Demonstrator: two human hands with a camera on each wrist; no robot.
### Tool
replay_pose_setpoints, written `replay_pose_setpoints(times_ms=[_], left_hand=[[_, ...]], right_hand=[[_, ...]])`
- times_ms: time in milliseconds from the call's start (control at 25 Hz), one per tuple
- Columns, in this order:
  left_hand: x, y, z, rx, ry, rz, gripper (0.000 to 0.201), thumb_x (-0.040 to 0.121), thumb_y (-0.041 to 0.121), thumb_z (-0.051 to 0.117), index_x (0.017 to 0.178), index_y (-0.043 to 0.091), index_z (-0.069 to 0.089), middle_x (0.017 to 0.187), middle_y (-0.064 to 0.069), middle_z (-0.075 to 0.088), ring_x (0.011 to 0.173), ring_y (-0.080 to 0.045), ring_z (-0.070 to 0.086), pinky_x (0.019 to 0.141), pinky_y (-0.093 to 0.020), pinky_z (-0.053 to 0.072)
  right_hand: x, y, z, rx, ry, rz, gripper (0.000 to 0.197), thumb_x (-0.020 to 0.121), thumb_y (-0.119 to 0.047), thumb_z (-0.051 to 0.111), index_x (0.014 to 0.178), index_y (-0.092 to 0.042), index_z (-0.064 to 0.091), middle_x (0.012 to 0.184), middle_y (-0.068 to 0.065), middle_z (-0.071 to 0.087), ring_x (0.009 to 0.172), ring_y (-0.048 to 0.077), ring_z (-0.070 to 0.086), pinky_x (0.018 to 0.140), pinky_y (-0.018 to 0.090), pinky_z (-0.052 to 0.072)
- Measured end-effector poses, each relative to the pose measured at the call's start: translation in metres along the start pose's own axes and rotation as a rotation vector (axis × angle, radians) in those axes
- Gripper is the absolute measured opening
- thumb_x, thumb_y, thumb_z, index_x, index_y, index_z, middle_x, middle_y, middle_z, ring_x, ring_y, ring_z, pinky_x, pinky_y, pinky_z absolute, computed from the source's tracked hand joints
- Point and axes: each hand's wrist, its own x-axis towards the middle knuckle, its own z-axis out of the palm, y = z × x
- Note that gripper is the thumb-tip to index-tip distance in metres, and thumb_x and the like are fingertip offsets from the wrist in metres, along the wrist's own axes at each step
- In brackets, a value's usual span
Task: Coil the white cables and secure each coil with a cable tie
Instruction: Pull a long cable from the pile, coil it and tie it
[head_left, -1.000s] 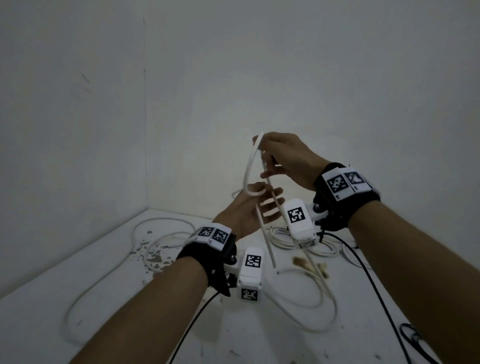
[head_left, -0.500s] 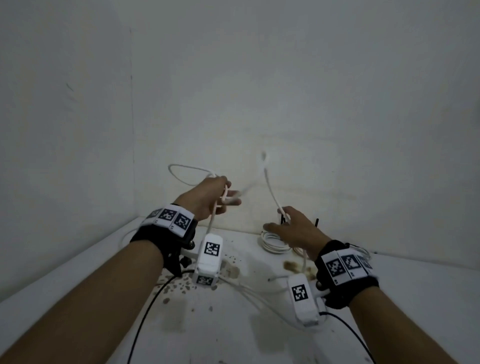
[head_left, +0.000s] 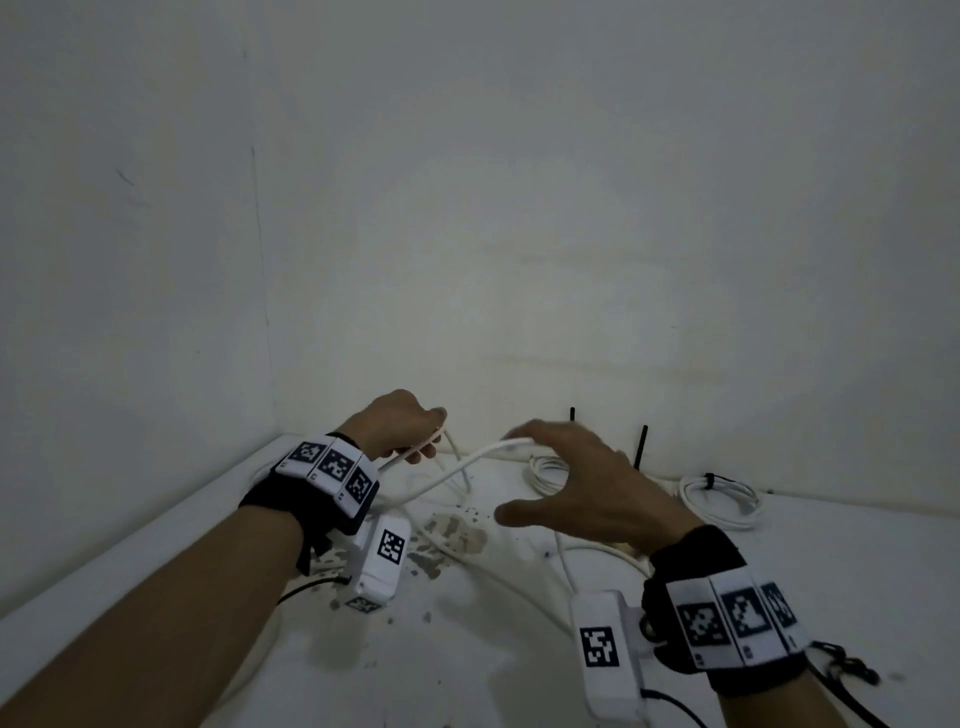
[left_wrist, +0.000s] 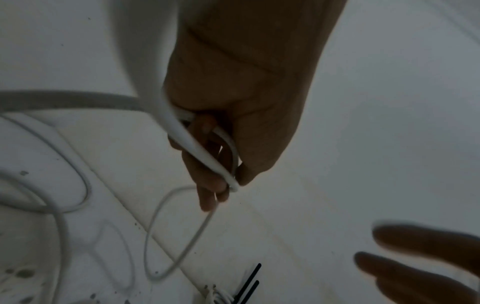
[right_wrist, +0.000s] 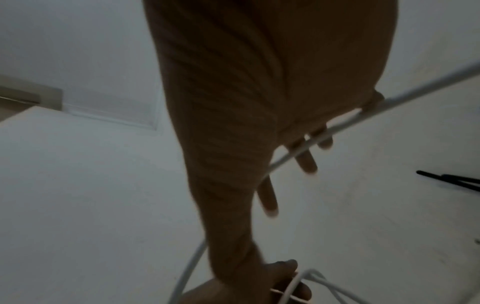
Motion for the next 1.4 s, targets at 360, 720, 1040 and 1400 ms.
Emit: replay_pose_setpoints(times_ms=[360,720,1040,1400], left_hand=[[0.004,-0.007,-0.029,-1.034,0.038,-0.045,0.033,0.094,0.045,0.059,0.083,0.014,0.063,0.059,0.005,0.045,0.04,-0.007,0.034,0.035,-0.017,0.027],[0.0,0.011,0.029,-1.225,0.022,-0.033,0.047,0.101,0.046,0.044,0.097,0.009,0.074,0.064,0.005,0.057,0.048,-0.007,0.039,0.039,-0.019,0.028],[-0.019,-0.003,0.059,-1.149,-0.284,-0.002,0.045,0.093,0.035,0.048,0.092,-0.001,0.075,0.068,-0.003,0.059,0.055,-0.012,0.038,0.045,-0.024,0.025],[-0.02,-0.02,0.002,-1.529,-0.071,0.284,0.031,0.088,0.018,0.051,0.097,0.006,0.078,0.076,0.005,0.06,0.054,-0.002,0.047,0.039,-0.014,0.025]], right_hand=[[0.002,0.035,-0.012,0.252,0.002,0.132,0.067,0.07,-0.072,0.07,0.054,-0.014,0.04,0.048,-0.002,0.032,0.045,0.014,0.03,0.051,0.026,0.026],[0.004,-0.002,0.003,-0.226,-0.159,0.028,0.12,0.071,-0.072,0.07,0.153,-0.046,-0.015,0.167,-0.004,0.003,0.152,0.016,-0.014,0.123,0.05,-0.003],[0.035,0.002,0.043,0.399,0.438,-0.081,0.023,0.102,-0.01,0.044,0.12,-0.02,0.055,0.069,-0.008,0.055,0.053,-0.001,0.052,0.054,0.014,0.04],[0.03,0.053,0.027,-0.061,0.261,0.133,0.043,0.094,-0.009,0.046,0.134,-0.02,0.038,0.089,0.004,0.063,0.077,0.026,0.061,0.071,0.033,0.048]])
